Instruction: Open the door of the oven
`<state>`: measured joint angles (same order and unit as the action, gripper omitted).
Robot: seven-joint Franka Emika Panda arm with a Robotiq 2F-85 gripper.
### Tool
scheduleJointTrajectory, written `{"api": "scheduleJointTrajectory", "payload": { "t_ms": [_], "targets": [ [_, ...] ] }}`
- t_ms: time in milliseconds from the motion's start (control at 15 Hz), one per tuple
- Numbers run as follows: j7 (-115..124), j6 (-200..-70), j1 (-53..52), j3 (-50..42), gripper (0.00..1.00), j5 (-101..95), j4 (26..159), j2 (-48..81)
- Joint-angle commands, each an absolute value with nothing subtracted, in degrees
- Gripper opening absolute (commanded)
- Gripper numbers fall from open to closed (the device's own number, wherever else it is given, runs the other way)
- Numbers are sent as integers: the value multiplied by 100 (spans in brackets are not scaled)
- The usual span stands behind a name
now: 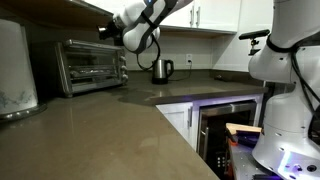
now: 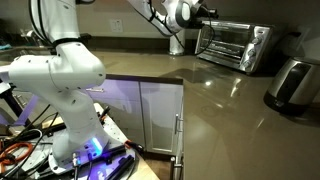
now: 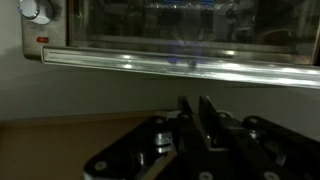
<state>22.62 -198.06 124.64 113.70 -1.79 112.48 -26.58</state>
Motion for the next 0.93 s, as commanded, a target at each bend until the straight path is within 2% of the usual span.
{"api": "scheduleJointTrajectory", "payload": {
  "t_ms": [0,133,333,533,867],
  "targets": [
    [2243,-19806,13028,11792,14,-427,10892,-2688],
    [2251,-19806,13278,12000,14,-513,10760,-2697],
    [2281,-19806,13689,12360,7,-606,10585,-2743],
    [2287,-19806,14072,12706,5,-683,10425,-2789],
    [2286,-19806,14656,13275,6,-772,10178,-2831]
  ]
}}
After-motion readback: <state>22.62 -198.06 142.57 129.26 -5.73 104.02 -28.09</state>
